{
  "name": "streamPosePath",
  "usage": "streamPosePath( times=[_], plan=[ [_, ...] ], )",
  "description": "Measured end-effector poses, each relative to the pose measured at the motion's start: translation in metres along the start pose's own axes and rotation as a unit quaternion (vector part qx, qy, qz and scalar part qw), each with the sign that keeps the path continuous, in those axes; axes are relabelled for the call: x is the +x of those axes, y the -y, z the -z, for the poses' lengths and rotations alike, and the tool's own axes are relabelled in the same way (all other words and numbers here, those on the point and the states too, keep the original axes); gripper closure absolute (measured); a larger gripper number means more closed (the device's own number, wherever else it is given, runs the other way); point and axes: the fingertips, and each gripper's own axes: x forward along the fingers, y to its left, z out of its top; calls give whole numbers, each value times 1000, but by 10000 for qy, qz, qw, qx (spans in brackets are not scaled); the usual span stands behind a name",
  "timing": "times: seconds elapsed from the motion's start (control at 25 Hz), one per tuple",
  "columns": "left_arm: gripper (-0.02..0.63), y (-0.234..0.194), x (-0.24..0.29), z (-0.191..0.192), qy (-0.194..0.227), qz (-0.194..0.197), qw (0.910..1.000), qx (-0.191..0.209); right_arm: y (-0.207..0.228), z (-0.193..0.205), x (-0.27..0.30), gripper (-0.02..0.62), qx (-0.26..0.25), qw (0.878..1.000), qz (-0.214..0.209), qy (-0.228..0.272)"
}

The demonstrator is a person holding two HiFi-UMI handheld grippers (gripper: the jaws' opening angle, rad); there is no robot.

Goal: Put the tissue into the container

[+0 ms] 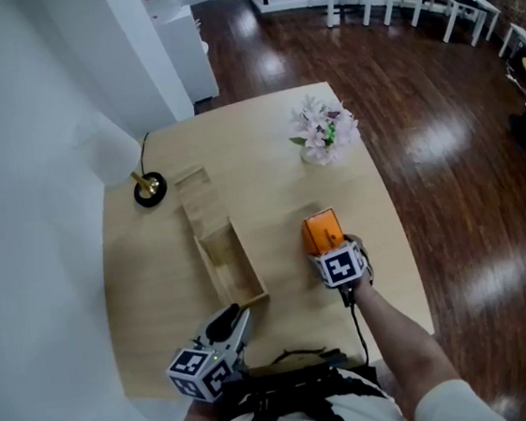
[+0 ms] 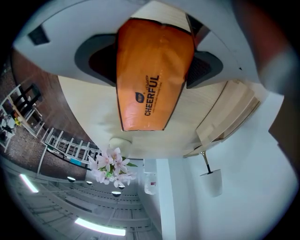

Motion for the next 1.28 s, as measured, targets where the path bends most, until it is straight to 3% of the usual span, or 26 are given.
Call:
streamPosePath(
  times=[0.2,0.4,0.88,1.28],
  plan=[
    [485,-3,-2,0,25,-6,10000,-24,3,-5,-8,153,4,9998,135,145],
    [485,-8,-5,1,85,-43,9999,35,1,-11,-20,156,184,9993,7,327],
    [485,-11,-19,-4,223,54,9997,5,-11,-59,-72,160,60,9942,218,1048],
    [485,-26,-46,-7,373,74,9993,15,-68,-102,-98,161,-173,9890,53,1466]
  ],
)
